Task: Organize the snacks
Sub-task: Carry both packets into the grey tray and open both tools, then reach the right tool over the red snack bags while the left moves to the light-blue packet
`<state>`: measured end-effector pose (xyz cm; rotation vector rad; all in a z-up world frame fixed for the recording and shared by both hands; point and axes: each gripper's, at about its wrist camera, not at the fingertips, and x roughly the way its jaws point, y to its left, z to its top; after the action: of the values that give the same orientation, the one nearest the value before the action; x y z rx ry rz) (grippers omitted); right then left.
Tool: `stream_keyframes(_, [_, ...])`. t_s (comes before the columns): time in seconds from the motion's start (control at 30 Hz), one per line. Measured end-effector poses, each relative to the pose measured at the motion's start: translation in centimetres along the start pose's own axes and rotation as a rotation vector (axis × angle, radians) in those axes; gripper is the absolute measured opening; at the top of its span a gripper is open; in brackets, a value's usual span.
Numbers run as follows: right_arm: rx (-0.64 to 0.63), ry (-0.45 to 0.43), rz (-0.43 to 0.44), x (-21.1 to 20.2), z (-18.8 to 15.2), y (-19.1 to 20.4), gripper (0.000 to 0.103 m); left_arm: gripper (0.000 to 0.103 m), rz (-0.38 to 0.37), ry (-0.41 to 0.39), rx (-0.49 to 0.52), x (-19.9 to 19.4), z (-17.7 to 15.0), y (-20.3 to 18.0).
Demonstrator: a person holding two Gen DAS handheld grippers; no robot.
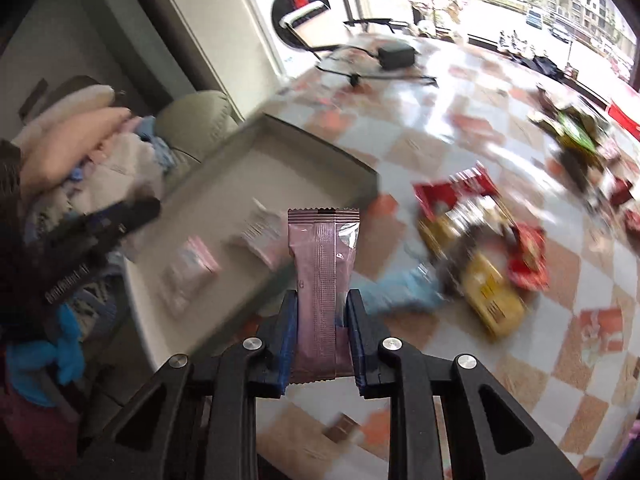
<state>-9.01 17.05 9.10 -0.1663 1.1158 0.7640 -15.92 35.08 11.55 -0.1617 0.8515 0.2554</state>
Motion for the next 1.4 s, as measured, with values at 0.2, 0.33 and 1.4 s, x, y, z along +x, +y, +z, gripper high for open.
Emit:
stream_keyframes(0.2, [-0.023,0.013,0.086,3.3,3.6,4.5,0.025,0.031,0.047,0.066,-0.016,2.7,-1.2,1.1])
stream_keyframes(0.33, [-0.066,0.065,0.077,6.4,4.0,6.6,0.025,0.031,0.059,0.121,-0.02,4.7,-2.4,1.3])
stream_keyframes(1.4, [0.36,0.011,-0.32,4.5,4.9,-15.0,0.096,0.084,0.03,0.079,0.119,3.8,-3.9,-6.5])
